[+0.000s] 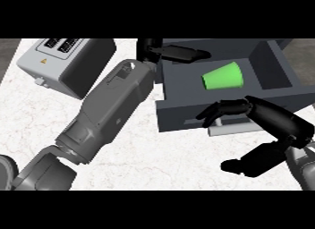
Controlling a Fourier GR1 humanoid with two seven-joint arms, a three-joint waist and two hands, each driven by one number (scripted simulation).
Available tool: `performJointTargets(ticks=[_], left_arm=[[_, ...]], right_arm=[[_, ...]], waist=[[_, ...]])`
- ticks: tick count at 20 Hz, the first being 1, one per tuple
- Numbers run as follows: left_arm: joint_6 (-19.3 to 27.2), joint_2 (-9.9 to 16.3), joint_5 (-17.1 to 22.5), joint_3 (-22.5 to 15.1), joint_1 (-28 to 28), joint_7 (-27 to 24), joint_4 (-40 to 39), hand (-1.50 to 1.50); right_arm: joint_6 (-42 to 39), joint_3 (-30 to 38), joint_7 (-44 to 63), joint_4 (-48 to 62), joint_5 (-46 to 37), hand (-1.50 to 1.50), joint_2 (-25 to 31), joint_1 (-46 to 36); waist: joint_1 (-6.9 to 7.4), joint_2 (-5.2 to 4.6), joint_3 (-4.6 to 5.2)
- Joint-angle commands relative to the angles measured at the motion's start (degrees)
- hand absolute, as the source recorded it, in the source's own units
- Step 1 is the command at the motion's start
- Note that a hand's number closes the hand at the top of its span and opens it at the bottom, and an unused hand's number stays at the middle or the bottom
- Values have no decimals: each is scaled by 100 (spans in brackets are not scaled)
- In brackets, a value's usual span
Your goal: Pick up the cup, place it into the drawer and close the drawer
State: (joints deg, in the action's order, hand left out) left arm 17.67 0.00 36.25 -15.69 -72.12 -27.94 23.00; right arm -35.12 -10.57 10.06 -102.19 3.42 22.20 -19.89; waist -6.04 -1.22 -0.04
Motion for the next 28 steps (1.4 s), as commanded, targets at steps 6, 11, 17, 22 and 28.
performJointTargets(ticks=[6,11,17,22,28], left_arm=[[-322,12,158,192,473,-384,258,-150],[-564,204,245,240,771,-235,561,-150],[-762,491,196,158,1614,-340,1136,-150],[-938,790,270,188,1685,-23,1552,-150],[-1251,879,249,83,2228,-142,1777,-150]], right_arm=[[1183,-969,-724,1278,-2534,-150,-368,453],[1411,-1212,-1509,3170,-3223,-150,-425,-226],[1884,-675,-2129,5319,-3387,150,-633,-1314],[2383,-121,-3210,6409,-3210,150,-583,-1879],[2715,625,-3390,7238,-2951,150,-253,-2829]], waist=[[671,91,0],[888,85,-3],[1091,62,-9],[1254,31,-24],[1491,-63,-31]])
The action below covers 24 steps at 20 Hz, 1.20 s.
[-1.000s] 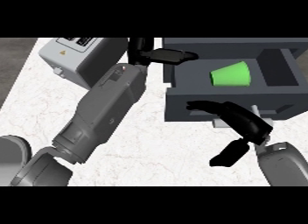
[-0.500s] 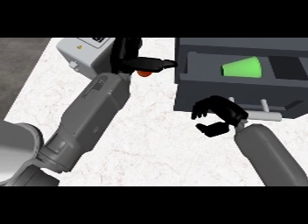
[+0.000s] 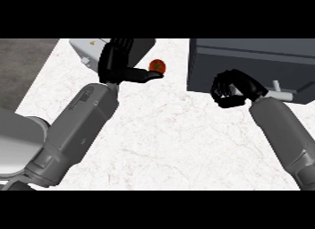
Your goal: Pick up the cup, place it into the drawer and close the drawer
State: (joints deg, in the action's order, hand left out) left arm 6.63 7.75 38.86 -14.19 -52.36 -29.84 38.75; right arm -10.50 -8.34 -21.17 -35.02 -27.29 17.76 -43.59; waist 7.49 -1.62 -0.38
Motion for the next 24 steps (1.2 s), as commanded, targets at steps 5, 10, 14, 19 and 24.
performJointTargets(ticks=[5,10,14,19,24], left_arm=[[-304,272,-30,-103,390,117,299,-150],[-448,374,30,-56,421,134,463,-150],[-568,433,20,-100,515,180,500,-150],[-726,416,112,-80,565,229,596,-150],[-813,494,114,-100,650,259,701,-150]], right_arm=[[329,757,-83,759,317,150,450,-899],[72,893,40,751,498,150,621,-1077],[-245,984,78,607,654,150,880,-1159],[-439,1078,107,460,850,150,922,-1116],[-583,1089,29,357,941,150,974,-938]], waist=[[263,-93,4],[347,-101,12],[411,-104,21],[462,-116,27],[550,-107,15]])
